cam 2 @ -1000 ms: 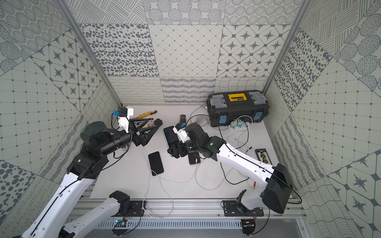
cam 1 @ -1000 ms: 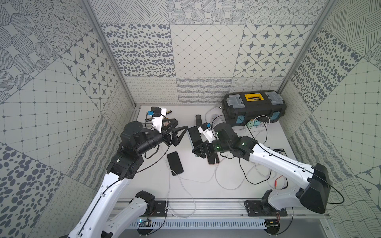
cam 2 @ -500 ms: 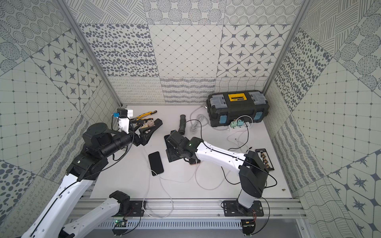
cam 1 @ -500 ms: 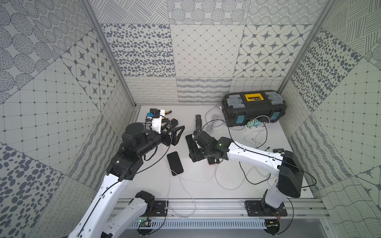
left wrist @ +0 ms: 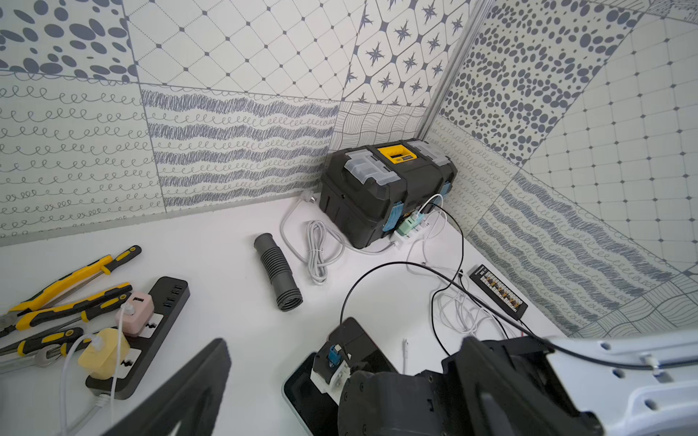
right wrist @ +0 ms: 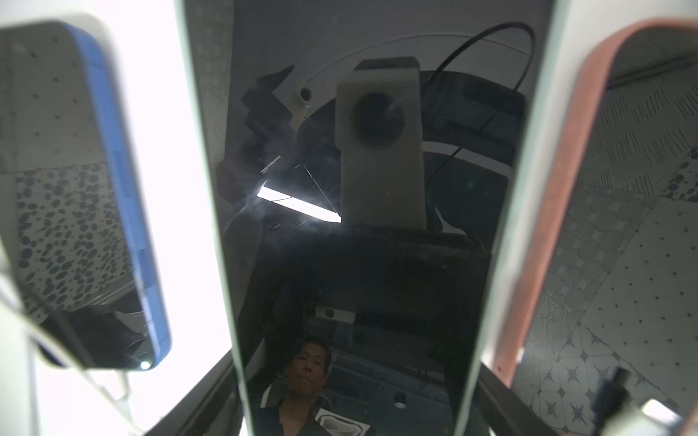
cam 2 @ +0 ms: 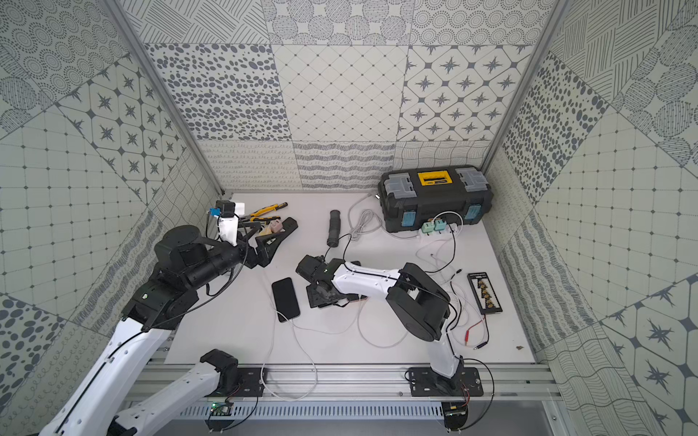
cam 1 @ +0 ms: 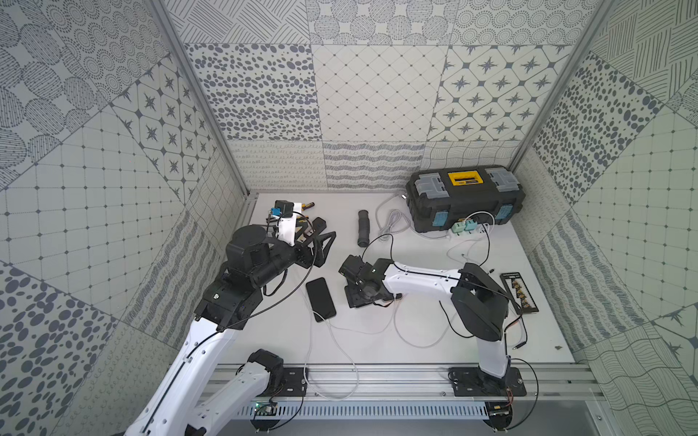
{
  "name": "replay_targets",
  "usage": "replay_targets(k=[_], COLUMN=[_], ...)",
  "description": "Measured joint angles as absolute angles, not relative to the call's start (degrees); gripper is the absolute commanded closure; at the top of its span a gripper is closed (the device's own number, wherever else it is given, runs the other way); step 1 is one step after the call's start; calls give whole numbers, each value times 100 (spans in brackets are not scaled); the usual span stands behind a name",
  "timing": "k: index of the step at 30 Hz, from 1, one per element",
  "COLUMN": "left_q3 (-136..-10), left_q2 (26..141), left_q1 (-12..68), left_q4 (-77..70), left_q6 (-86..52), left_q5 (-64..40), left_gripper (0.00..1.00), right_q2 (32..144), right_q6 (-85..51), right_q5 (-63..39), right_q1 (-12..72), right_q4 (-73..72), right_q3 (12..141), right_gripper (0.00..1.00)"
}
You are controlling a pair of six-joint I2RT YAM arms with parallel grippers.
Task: Unplug the charging cable from the phone
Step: Place the phone at the center of the board.
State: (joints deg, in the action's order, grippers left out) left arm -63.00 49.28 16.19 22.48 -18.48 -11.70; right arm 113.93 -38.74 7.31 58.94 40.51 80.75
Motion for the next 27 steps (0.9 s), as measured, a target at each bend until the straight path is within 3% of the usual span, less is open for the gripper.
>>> replay_targets(k=[8,19,27], left_q3=[-6300,-6475,-6646], left_q2=[4932,4969,4984], left_q1=[1619,1619,1619], left_q4=[2401,2923,3404], left_q6=[-1841,-1743,-1741], left_q5=[-1057,-862,-598], left_gripper=[2,2,2], right_q2=[11535,11531,11360], right_q6=[-4012,-4003,-3940], right_q5=[722,860,1146], right_q1=[5909,5913,6001], right_q4=[4058,4228,4543], right_q3=[8090,8149,8737], right_gripper=[39,8,3])
